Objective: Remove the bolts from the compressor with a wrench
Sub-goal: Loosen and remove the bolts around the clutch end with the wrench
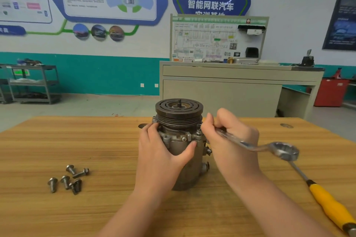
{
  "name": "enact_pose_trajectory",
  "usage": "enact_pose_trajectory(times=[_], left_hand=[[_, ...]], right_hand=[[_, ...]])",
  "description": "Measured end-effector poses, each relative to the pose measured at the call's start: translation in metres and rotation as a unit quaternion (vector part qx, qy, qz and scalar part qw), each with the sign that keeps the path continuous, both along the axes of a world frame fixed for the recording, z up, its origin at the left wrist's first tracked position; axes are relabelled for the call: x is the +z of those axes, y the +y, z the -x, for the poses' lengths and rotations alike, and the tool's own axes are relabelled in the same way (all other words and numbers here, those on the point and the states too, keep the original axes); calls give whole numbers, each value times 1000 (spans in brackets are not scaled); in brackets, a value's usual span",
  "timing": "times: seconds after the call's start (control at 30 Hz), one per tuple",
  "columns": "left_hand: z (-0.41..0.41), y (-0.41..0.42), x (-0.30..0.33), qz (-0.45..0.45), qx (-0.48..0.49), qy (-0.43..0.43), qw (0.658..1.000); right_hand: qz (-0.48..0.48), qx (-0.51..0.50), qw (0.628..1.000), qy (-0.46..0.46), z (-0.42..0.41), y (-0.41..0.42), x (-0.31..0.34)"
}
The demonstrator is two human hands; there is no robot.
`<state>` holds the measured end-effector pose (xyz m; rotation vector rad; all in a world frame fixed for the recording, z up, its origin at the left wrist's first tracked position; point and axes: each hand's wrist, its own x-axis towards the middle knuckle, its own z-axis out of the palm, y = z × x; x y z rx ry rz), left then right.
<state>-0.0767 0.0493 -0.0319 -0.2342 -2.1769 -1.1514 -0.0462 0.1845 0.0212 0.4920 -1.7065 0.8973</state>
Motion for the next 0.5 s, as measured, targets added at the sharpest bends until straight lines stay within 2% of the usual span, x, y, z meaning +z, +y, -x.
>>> enact_pose_trajectory(times=[0.1, 0.2, 0.33, 0.5], left_hand=[[3, -1, 1, -4, -6, -11, 1000], [6, 0, 4, -18, -15, -42, 999], [0, 0, 5, -55, -37, -45, 997], [-3, 1, 7, -40, -18, -47, 998]], right_hand=[[-69, -32, 997, 32, -7, -14, 2], [-92, -67, 993, -20, -13, -29, 1], [-53, -100, 992, -62, -20, -38, 5], [2, -137, 979, -149, -18, -45, 34]])
